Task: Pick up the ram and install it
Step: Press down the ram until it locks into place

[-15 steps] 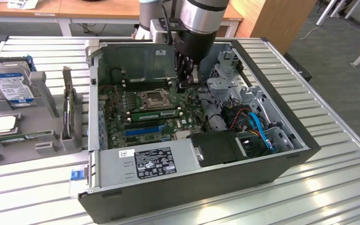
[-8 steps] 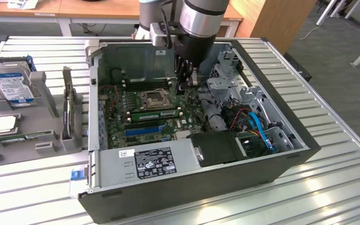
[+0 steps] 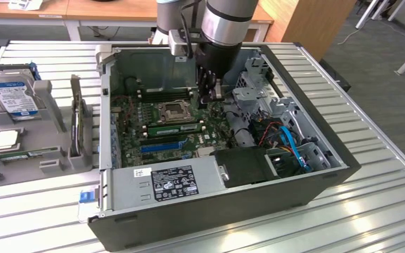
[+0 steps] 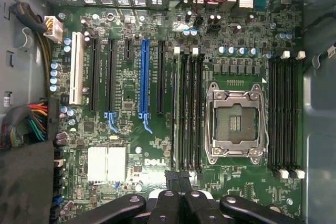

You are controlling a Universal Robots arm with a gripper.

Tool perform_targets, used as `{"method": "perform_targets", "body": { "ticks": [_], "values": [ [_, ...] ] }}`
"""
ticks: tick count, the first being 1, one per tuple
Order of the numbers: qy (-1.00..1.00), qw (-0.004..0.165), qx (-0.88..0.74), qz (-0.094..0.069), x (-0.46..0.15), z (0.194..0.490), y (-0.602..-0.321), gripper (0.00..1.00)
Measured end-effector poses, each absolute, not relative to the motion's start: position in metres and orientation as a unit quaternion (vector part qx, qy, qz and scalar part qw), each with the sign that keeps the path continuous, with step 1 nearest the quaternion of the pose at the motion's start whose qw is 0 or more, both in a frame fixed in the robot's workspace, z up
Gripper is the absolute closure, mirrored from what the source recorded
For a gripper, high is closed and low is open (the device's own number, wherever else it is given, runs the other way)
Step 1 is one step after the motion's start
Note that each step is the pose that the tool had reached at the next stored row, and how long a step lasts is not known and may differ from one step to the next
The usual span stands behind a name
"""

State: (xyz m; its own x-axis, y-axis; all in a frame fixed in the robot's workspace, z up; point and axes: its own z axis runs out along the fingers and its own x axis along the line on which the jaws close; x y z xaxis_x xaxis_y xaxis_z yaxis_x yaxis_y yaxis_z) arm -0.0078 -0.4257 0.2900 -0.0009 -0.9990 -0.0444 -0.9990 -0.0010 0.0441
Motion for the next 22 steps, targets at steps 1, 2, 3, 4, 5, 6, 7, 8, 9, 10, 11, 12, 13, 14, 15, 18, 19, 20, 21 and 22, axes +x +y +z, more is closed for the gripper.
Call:
{"method": "perform_targets", "body": {
  "ticks": [1, 2, 3, 4, 5, 6, 7, 8, 9, 10, 11, 12, 13, 14, 15, 18, 19, 20, 21, 22],
  "values": [
    [0.707, 0.0, -0.707, 0.031, -0.008, 0.289, -0.426, 0.9],
    [0.707, 0.0, -0.707, 0.031, -0.008, 0.288, -0.426, 0.9],
    [0.707, 0.0, -0.707, 0.031, -0.008, 0.288, -0.426, 0.9],
    [0.707, 0.0, -0.707, 0.031, -0.008, 0.287, -0.426, 0.9],
    [0.707, 0.0, -0.707, 0.031, -0.008, 0.286, -0.426, 0.9],
    [0.707, 0.0, -0.707, 0.031, -0.008, 0.285, -0.426, 0.9],
    [0.707, 0.0, -0.707, 0.031, -0.008, 0.284, -0.426, 0.9],
    [0.707, 0.0, -0.707, 0.031, -0.008, 0.283, -0.426, 0.9],
    [0.707, 0.0, -0.707, 0.031, -0.008, 0.282, -0.426, 0.9],
    [0.707, 0.0, -0.707, 0.031, -0.008, 0.28, -0.426, 0.9],
    [0.707, 0.0, -0.707, 0.031, -0.008, 0.279, -0.426, 0.9],
    [0.707, 0.0, -0.707, 0.031, -0.008, 0.278, -0.426, 0.9],
    [0.707, 0.0, -0.707, 0.031, -0.008, 0.277, -0.426, 0.9],
    [0.707, 0.0, -0.707, 0.031, -0.008, 0.276, -0.426, 0.9],
    [0.707, 0.0, -0.707, 0.031, -0.008, 0.274, -0.426, 0.9],
    [0.707, 0.0, -0.707, 0.031, -0.008, 0.271, -0.426, 0.9],
    [0.707, 0.0, -0.707, 0.031, -0.008, 0.27, -0.426, 0.9],
    [0.707, 0.0, -0.707, 0.031, -0.008, 0.269, -0.426, 0.9],
    [0.707, 0.0, -0.707, 0.031, -0.008, 0.268, -0.426, 0.9],
    [0.707, 0.0, -0.707, 0.031, -0.008, 0.267, -0.426, 0.9]
  ]
}}
